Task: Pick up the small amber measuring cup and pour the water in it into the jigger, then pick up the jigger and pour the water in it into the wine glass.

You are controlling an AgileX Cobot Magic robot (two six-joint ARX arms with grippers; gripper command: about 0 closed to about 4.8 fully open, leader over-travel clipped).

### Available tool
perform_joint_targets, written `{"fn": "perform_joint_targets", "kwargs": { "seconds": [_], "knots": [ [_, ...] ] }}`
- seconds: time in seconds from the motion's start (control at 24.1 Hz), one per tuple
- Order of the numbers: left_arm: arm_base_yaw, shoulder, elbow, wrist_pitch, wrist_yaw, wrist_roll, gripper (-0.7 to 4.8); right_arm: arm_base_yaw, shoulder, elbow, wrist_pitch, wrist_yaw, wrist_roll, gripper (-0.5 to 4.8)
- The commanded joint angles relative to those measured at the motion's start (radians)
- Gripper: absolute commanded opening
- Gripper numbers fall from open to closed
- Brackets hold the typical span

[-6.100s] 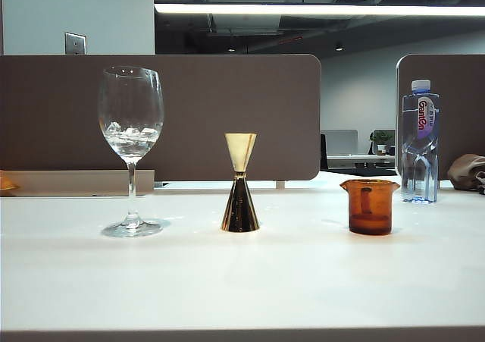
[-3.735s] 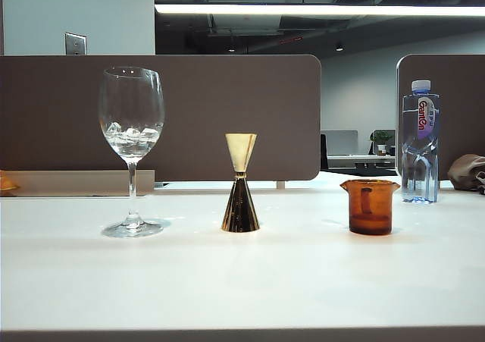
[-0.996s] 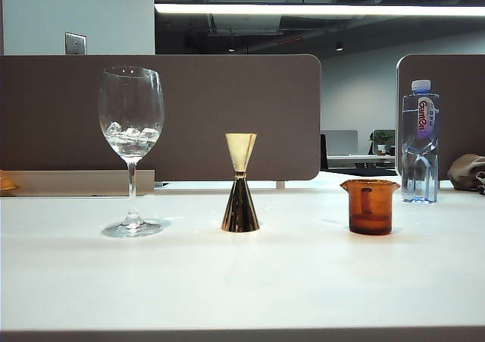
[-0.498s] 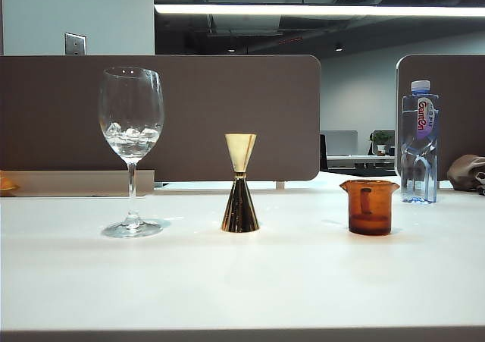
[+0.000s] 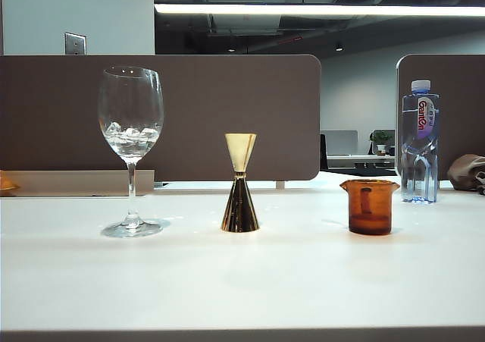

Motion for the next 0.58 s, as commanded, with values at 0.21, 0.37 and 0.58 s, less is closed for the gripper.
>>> {"fn": "perform_joint_targets", "kwargs": {
  "seconds": [0.21, 0.37, 0.58],
  "knots": [
    [0.002, 0.000, 0.004, -0.004, 0.000, -0.003, -0.02, 0.015, 0.287, -0.150, 0.281, -0.041, 0.009, 0.22],
    [0.002, 0.000, 0.004, -0.004, 0.000, -0.003, -0.02, 0.063, 0.290, -0.474, 0.681, 0.020, 0.072, 0.22],
    [0.002, 0.000, 0.004, -0.004, -0.002, -0.003, -0.02, 0.143, 0.308, -0.771, 1.064, 0.091, 0.139, 0.54]
  ]
}}
